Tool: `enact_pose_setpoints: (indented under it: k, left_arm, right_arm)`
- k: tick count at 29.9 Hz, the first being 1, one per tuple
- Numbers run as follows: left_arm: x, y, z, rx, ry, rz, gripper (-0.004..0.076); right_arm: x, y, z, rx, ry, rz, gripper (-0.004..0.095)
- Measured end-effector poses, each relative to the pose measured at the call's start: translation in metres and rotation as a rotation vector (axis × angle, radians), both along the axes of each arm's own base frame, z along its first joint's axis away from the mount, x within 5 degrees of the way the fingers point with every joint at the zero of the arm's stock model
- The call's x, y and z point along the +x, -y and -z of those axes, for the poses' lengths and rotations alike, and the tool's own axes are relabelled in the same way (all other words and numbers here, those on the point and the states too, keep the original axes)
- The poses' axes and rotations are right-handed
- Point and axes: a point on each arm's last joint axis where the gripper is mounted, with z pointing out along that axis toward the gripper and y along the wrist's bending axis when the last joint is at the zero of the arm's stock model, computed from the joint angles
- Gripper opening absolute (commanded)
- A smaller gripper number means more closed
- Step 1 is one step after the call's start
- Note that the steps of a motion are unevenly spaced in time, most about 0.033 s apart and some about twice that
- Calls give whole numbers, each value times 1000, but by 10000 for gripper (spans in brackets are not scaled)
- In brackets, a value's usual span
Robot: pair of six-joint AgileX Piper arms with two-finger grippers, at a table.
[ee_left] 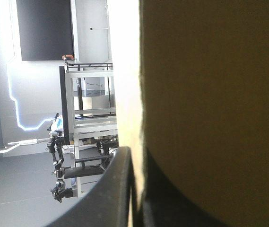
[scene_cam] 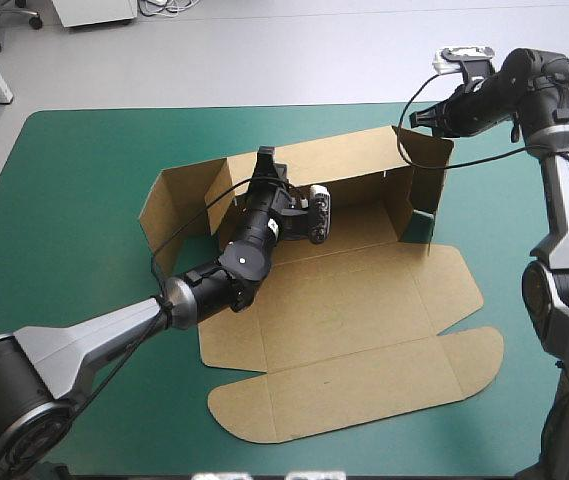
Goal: Fold the box
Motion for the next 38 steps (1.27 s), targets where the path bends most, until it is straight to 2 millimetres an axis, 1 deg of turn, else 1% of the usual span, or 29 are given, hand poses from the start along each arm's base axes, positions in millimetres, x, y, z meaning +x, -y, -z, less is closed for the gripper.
enact_pose_setpoints:
  k: [2,4,11,15,17,22,25,30,32,37,38]
  left_arm:
    - [0,0,0,0,0,0,-10]
    - [0,0,0,0,0,0,-10]
    - [0,0,0,0,1,-2,-10]
    - [0,0,0,1,1,-3,-10]
    - [0,0,0,1,2,-4,-10]
    - [0,0,0,1,2,-5,-10]
    - [0,-1,0,1,3,-6,-10]
    - [0,-1,0,1,4,-8,-10]
    - [0,-1,0,1,3,-9,-10]
    - [1,-1,0,3,3,-9,-10]
    - [1,-1,0,2,3,-9,-10]
  right_arm:
    - [-7,-1,-6,15,3,-3,-19]
    - [-11,-2,-7,30,-5,-7,-19]
    - [-21,-3,4,40,-70,-8,-18]
    - [-31,-3,7,38,-99,-11,-19]
    - [-36,-4,9,42,-110,-27,-18]
    - [-46,-7,20,39,-139,-103,-18]
    - [-47,-7,25,19,-136,-133,-15]
    - [-46,-7,28,-29,-100,-216,0]
    - [-46,-7,30,-49,-86,-254,54]
    - [-47,-8,38,-81,-90,-321,397]
    - [-48,-8,41,-82,-100,-330,443]
